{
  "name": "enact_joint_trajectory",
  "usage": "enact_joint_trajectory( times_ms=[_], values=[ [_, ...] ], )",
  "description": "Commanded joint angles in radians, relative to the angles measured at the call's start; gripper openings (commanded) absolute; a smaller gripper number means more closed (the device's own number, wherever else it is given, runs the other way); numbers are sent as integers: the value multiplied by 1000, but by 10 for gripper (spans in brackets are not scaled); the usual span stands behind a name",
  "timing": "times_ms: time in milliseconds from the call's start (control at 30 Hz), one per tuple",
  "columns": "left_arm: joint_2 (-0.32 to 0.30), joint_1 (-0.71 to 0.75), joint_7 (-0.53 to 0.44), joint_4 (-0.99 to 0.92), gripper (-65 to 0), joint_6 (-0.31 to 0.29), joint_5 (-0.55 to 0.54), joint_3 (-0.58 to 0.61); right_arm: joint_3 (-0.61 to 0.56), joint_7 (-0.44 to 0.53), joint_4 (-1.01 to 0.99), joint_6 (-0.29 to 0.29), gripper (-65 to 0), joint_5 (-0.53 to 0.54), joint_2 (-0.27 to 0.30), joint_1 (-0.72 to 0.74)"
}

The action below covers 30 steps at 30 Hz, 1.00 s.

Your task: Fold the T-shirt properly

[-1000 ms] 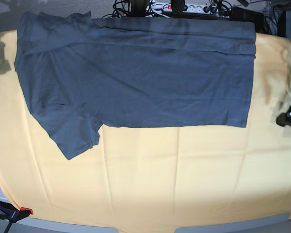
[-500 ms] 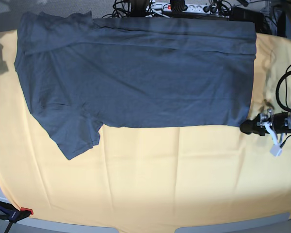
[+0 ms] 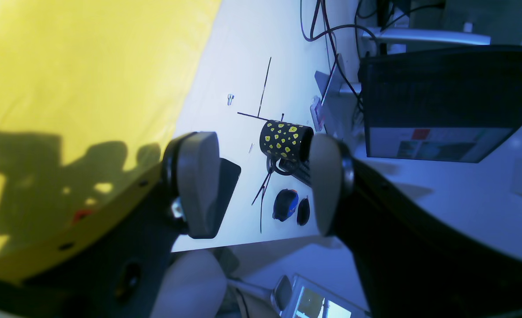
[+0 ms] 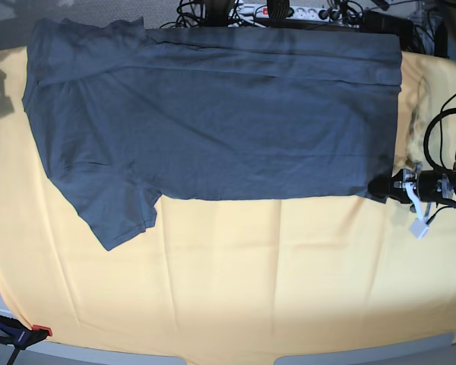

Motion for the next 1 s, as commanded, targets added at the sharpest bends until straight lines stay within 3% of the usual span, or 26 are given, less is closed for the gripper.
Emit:
enact_joint_trajectory(
  times_ms=[0,233,367,467,633,733,833,967],
  values=[
    [-14,-35,10,3,-650,2,19,-16,14,18,5,-8,-303,-24,20,5],
    [-14,-137,17,3,-650,2,19,-166,14,23,4,-1,-303,-65,19,5],
    [-14,-154,17,3,-650,2,29,-181,14,142,-28,22,-304,-128,20,5],
    [-13,-137,17,3,-650,2,27,-181,14,268,-53,-49,-305,-80,20,6],
    [-11,-116,10,3,-650,2,27,-181,13,283,-96,-78,-304,42,10,99],
    [-11,-106,10,3,-650,2,19,-181,13,308,-135,-6,-302,190,-37,233],
    [-11,-96,11,3,-650,2,21,-181,11,304,-187,96,-302,363,-121,377],
    [-11,-98,11,3,-650,2,24,-181,-69,285,-318,175,-303,470,-227,534]
  ],
)
